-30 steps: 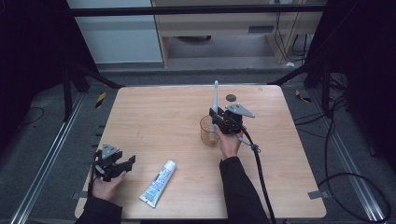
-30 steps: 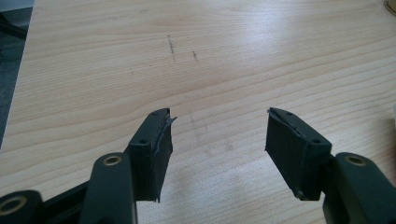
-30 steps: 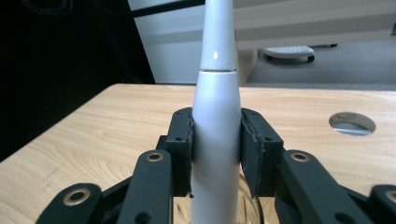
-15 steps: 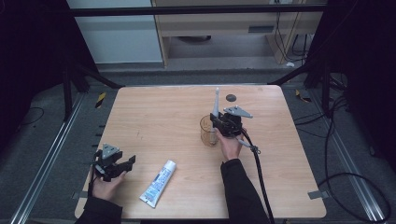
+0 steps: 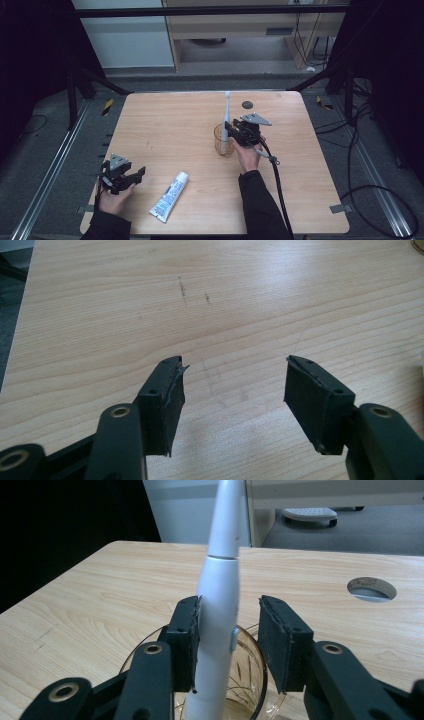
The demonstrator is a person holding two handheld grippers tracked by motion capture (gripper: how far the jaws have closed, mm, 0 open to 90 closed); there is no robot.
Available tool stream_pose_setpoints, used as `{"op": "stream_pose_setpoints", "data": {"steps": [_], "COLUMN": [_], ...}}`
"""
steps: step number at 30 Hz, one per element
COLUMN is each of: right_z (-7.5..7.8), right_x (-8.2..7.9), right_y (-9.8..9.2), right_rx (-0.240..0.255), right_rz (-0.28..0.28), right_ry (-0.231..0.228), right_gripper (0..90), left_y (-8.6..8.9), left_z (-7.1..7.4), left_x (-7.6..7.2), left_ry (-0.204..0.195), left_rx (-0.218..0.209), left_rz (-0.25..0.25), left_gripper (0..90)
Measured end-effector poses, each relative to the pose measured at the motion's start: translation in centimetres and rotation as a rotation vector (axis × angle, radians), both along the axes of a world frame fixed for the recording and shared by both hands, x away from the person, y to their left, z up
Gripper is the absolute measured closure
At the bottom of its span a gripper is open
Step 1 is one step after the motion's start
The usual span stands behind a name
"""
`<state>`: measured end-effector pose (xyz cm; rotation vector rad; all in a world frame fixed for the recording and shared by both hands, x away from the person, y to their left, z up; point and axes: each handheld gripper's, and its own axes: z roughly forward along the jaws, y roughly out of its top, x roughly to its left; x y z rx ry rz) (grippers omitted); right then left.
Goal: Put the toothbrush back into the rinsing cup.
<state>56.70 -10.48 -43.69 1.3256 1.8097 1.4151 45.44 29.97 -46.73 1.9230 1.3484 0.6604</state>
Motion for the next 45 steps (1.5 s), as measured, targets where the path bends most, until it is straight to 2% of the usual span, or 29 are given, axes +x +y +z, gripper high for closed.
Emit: {"op": "stream_pose_setpoints", "data": {"steps": [6,11,15,19,20,21,26,27,32,37,41,45], "right_z": [0.2,1.1,2.0,2.8,3.1,3.3,3.6,3.7,3.5,2.8,1.7,0.8], "right_x": [-0.1,-0.9,-1.6,-2.4,-3.0,-3.4,-4.7,-5.4,-6.5,-7.7,-8.5,-9.3], "right_y": [-0.1,-0.3,-0.9,-1.8,-2.4,-2.7,-4.6,-5.7,-8.0,-10.0,-11.0,-11.4], "right_rx": [0.0,0.009,0.005,-0.015,-0.044,-0.052,-0.062,-0.077,-0.114,-0.126,-0.155,-0.205], "right_rz": [-0.002,0.009,0.012,0.015,0.022,0.022,0.007,-0.005,-0.021,-0.034,-0.028,-0.014], "right_ry": [-0.008,-0.034,-0.034,-0.028,-0.023,-0.026,-0.033,-0.028,-0.013,0.003,0.034,0.061], "right_gripper": [58.9,53.8,47.4,43.0,41.6,41.4,40.8,40.1,39.7,39.6,39.4,38.4], "left_y": [0.0,0.0,0.0,0.0,0.0,0.0,-0.1,-0.1,-0.3,-0.6,-0.9,-1.5], "left_z": [0.0,0.0,0.1,0.2,0.3,0.3,0.4,0.5,0.4,0.4,0.4,0.3], "left_x": [0.0,0.0,-0.1,-0.1,-0.1,-0.2,-0.3,-0.4,-0.5,-0.6,-0.8,-1.0], "left_ry": [0.0,0.0,0.001,0.0,0.001,0.003,0.01,0.015,0.03,0.052,0.08,0.117], "left_rx": [-0.001,-0.003,-0.01,-0.02,-0.029,-0.04,-0.048,-0.059,-0.058,-0.046,-0.041,-0.035], "left_rz": [0.0,-0.003,-0.009,-0.016,-0.02,-0.024,-0.035,-0.042,-0.063,-0.088,-0.117,-0.149], "left_gripper": [40.1,40.1,41.2,43.1,43.8,44.3,49.3,51.1,60.1,67.5,72.9,77.4]}}
